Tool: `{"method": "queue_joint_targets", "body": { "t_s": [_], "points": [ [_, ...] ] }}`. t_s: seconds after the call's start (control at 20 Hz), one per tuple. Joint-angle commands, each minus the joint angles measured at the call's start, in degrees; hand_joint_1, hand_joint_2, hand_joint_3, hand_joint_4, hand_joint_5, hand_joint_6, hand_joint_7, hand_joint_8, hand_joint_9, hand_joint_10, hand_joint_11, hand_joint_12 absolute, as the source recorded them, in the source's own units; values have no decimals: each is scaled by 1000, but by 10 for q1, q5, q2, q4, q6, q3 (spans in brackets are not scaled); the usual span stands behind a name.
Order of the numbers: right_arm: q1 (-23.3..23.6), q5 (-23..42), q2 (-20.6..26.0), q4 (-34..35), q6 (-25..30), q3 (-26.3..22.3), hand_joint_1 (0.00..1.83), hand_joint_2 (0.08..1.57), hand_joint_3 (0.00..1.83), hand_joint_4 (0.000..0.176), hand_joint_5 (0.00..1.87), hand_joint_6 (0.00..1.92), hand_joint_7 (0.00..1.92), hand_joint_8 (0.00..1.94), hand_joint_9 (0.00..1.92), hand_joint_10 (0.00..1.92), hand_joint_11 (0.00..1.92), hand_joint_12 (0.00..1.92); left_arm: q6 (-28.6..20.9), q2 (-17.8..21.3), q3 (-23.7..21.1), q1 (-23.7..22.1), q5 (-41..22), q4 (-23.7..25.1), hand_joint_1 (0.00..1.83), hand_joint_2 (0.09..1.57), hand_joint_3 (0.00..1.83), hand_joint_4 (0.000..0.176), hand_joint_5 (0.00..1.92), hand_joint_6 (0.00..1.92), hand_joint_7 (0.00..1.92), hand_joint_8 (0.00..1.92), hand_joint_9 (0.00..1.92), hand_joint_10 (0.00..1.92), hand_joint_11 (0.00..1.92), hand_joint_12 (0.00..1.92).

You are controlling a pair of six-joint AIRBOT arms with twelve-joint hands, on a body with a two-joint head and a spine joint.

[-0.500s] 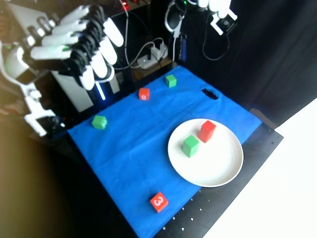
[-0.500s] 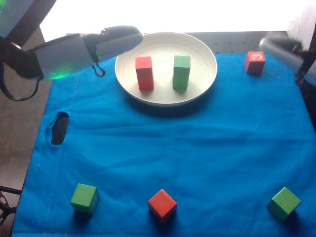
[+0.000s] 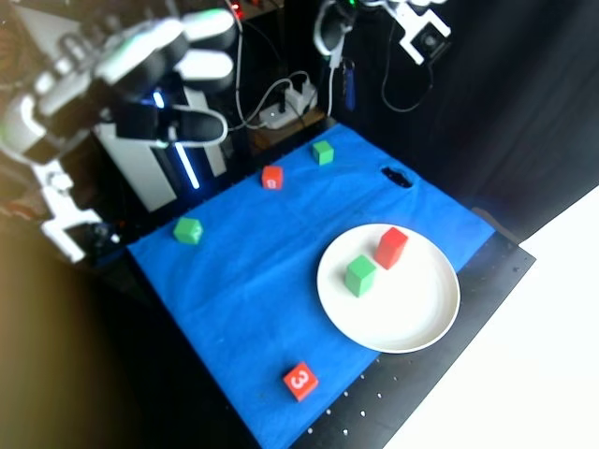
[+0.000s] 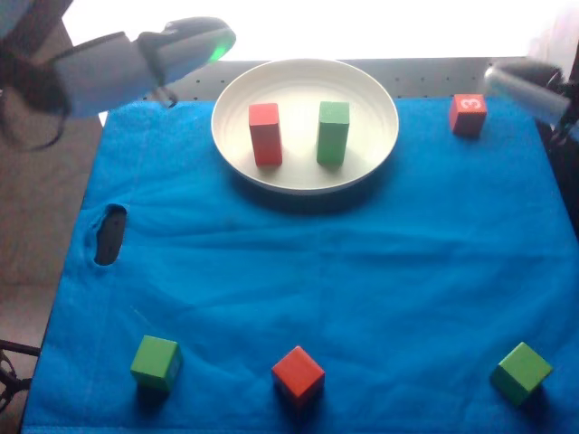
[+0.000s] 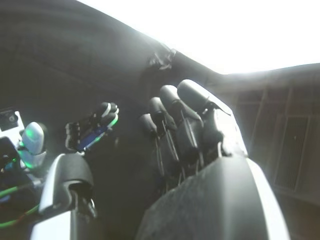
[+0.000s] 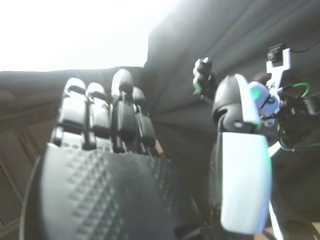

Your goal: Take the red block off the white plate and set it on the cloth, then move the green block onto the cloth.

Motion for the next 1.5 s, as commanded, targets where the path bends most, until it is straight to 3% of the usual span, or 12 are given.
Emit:
{"method": "queue_joint_targets", "body": {
  "t_s": [0.0,0.1,0.15,0.2,0.25,0.3,0.35,0.4,0.45,0.6,0.75,1.45],
  "points": [
    [2,-24,-3,-20,3,5,862,1011,0,10,165,21,339,26,0,0,0,0,-1,-6,5,-13,-9,-2,744,1084,0,0,412,361,516,100,361,457,0,1370],
    [7,9,-5,-20,4,10,862,1011,0,10,165,20,340,25,0,0,0,0,-1,-22,26,-32,48,-11,799,1084,0,19,418,190,501,50,364,379,0,1307],
    [9,20,-9,-20,4,13,862,1011,0,10,165,20,340,24,0,0,0,0,-1,-29,36,-38,69,-14,843,1039,0,0,446,137,526,38,407,373,100,1324],
    [9,32,-14,-20,4,18,862,1006,0,22,194,31,340,23,0,0,0,0,-1,-41,50,-45,96,-18,914,990,0,40,497,121,555,37,390,363,30,1475],
    [10,49,-19,-20,0,22,863,1009,0,13,172,20,341,22,0,0,0,0,-1,-53,65,-52,126,-21,940,991,0,23,535,75,599,24,465,303,44,1365],
    [13,65,-23,-20,-10,24,863,1010,0,11,168,18,341,22,0,0,0,0,-1,-63,77,-59,156,-25,866,999,0,48,533,55,618,23,475,296,8,1315],
    [19,89,-28,-20,-28,24,1035,922,0,0,600,507,707,639,532,952,504,1180,-1,-76,93,-65,183,-31,868,1032,0,21,497,29,544,3,340,382,0,1397],
    [20,100,-33,-18,-38,25,1035,922,0,0,600,507,707,639,532,952,504,1180,-1,-91,110,-67,207,-37,868,1032,0,21,497,29,544,3,340,382,0,1397],
    [20,104,-35,-16,-39,27,1157,905,0,0,560,733,606,964,518,1292,451,1661,-1,-103,124,-69,226,-42,836,983,0,17,516,28,543,2,274,606,0,1515],
    [20,106,-37,-8,-39,29,1162,944,0,0,444,1040,513,1280,494,1573,484,1918,-1,-144,172,-78,292,-52,749,874,0,132,576,38,615,23,312,679,0,1477],
    [20,106,-39,0,-39,31,1149,977,0,0,393,1086,513,1330,484,1599,480,1920,-1,-170,206,-79,337,-60,850,863,0,0,544,22,580,10,284,673,0,1515],
    [20,106,-39,11,-39,31,1164,961,0,0,457,979,554,1370,503,1702,480,1921,-1,-233,281,-79,401,-90,995,925,12,0,550,22,586,19,275,894,72,1571]
  ]
}}
